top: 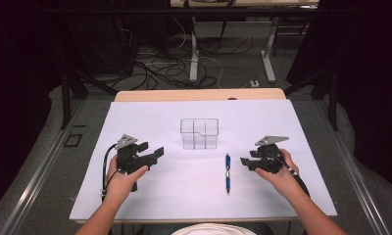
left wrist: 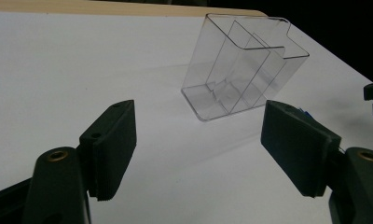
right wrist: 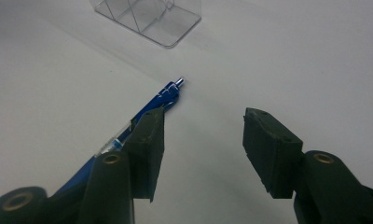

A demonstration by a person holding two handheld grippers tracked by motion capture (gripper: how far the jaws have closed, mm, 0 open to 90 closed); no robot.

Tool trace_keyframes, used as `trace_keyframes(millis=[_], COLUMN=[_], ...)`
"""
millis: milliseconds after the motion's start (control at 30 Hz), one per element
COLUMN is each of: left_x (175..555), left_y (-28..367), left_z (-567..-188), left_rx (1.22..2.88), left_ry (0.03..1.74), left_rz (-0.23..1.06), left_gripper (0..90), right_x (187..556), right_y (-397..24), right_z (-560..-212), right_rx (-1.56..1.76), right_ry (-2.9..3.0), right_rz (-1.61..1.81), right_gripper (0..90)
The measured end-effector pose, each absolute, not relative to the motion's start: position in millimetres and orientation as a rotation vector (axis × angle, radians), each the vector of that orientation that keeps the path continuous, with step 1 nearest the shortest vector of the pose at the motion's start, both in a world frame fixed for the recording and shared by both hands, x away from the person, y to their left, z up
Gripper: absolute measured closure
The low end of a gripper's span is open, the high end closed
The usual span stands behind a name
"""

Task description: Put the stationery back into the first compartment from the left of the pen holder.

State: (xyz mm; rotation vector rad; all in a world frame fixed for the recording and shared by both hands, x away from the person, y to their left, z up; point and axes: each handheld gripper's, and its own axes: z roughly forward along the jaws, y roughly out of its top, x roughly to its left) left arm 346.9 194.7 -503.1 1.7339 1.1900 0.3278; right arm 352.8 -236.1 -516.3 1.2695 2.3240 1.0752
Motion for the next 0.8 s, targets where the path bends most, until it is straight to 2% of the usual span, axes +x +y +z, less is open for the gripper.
trace_keyframes(millis=[133, 267, 800], left_x=[347, 347, 348], left_y=[197, 198, 198], left_z=[-504, -506, -509], left_rx=[1.722, 1.715, 1.733], left_ry=[1.216, 1.23, 1.249], left_rz=[0.316, 0.303, 0.283], left_gripper=[28.0, 28.1, 28.6], right_x=[357, 360, 378], right_y=[-233, -230, -199], right_z=[-509, -505, -501], right_rx=[1.425, 1.542, 1.754], right_ry=[2.382, 2.37, 2.438], right_rz=[1.06, 1.086, 0.897], right_gripper=[56.3, 58.8, 59.7])
